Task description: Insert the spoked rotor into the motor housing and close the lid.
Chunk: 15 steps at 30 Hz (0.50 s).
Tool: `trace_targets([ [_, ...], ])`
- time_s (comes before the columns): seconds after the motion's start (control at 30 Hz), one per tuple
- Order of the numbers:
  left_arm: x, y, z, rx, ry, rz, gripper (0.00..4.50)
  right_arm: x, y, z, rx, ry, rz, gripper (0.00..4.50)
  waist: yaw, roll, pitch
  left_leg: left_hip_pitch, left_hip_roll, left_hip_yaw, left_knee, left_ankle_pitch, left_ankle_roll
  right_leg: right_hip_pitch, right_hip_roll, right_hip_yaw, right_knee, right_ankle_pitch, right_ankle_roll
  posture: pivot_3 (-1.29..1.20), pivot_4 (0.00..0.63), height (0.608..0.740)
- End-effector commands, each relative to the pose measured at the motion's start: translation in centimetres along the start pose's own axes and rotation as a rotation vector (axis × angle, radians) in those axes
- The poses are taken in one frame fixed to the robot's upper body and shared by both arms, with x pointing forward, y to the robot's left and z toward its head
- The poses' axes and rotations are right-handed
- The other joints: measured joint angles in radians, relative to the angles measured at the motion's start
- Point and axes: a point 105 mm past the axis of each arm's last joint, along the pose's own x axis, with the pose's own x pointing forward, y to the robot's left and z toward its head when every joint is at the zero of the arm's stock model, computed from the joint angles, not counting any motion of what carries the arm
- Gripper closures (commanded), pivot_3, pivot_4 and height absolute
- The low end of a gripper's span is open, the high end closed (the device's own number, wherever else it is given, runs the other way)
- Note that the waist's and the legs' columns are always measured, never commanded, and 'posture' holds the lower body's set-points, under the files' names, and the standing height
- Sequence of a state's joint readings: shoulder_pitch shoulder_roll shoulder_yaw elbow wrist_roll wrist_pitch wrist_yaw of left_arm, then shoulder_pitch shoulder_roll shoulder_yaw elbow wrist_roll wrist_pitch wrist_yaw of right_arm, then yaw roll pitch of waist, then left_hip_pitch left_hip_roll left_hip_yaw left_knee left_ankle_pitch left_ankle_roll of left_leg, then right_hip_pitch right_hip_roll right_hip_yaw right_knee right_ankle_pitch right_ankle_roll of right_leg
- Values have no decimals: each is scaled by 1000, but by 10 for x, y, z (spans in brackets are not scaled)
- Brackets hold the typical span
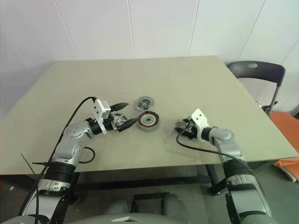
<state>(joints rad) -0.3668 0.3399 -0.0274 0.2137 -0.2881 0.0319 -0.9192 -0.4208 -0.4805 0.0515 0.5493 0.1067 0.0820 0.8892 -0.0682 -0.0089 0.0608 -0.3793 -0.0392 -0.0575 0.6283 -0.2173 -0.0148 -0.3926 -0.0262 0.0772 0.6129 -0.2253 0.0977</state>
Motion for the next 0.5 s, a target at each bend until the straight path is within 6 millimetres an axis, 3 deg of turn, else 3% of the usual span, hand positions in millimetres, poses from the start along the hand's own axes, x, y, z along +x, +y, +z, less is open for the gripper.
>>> trace_targets([
  [0.03, 2, -2, 12, 13, -28, -25, 0, 3, 14, -1, 33, 12, 74, 2952, 0, 0, 0, 1, 0, 0, 0, 0, 0, 1, 0, 0, 0, 0, 0, 0, 0, 740],
  [0.1, 1, -3, 11, 5, -23, -30, 0, 3, 17, -1, 43, 18, 94, 3669, 0, 0, 0, 2, 0, 0, 0, -2, -3, 2, -1, 0, 0, 0, 0, 0, 0, 740],
  [0.13, 1, -4, 11, 2, -21, -32, 0, 3, 20, 0, 50, 18, 108, 3749, 0, 0, 0, 2, 0, 0, -1, -2, -3, 2, -1, 0, 0, 0, 0, 0, 0, 740],
  [0.37, 1, -5, 10, -6, -16, -34, 0, 6, 27, 5, 49, 18, 110, 3748, -1, 0, 0, 2, 1, 0, -3, -2, -3, 1, -1, 0, -1, 0, 0, 0, 0, 740],
  [0.5, -3, -6, 17, -32, -45, -30, 0, 12, 31, 41, 93, -118, 132, 3748, -3, 0, 0, 2, 1, 0, -3, -2, -3, 1, -1, 0, 0, 0, 0, 0, 0, 740],
])
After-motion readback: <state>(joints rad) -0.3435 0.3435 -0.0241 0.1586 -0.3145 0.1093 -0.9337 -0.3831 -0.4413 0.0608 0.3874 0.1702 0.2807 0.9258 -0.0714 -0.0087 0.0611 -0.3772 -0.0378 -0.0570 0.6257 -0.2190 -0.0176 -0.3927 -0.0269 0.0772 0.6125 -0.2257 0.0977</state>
